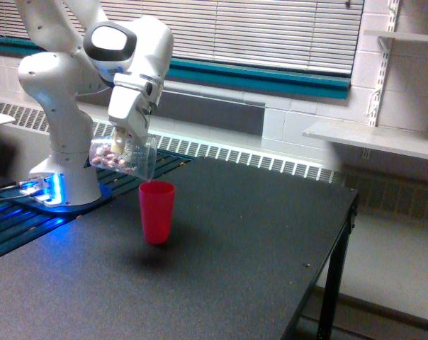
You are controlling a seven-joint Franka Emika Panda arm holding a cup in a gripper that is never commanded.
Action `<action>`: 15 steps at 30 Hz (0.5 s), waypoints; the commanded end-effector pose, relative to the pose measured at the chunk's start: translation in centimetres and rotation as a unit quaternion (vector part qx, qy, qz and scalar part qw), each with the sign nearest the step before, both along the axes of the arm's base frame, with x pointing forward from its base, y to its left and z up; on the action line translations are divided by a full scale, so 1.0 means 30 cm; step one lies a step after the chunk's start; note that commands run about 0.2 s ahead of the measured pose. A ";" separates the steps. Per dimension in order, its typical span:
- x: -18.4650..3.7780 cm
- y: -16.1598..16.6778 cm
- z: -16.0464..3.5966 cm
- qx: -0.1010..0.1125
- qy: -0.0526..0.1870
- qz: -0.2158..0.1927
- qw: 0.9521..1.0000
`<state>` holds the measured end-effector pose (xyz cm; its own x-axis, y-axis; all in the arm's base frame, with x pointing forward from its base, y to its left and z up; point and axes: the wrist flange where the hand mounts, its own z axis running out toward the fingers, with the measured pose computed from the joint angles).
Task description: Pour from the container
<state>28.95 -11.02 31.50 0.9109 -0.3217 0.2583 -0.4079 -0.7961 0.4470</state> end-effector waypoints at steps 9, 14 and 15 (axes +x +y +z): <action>-0.017 0.033 -0.032 -0.011 0.035 0.040 0.999; -0.032 0.027 -0.032 -0.013 0.035 0.040 0.999; -0.033 0.024 -0.029 -0.014 0.035 0.040 0.998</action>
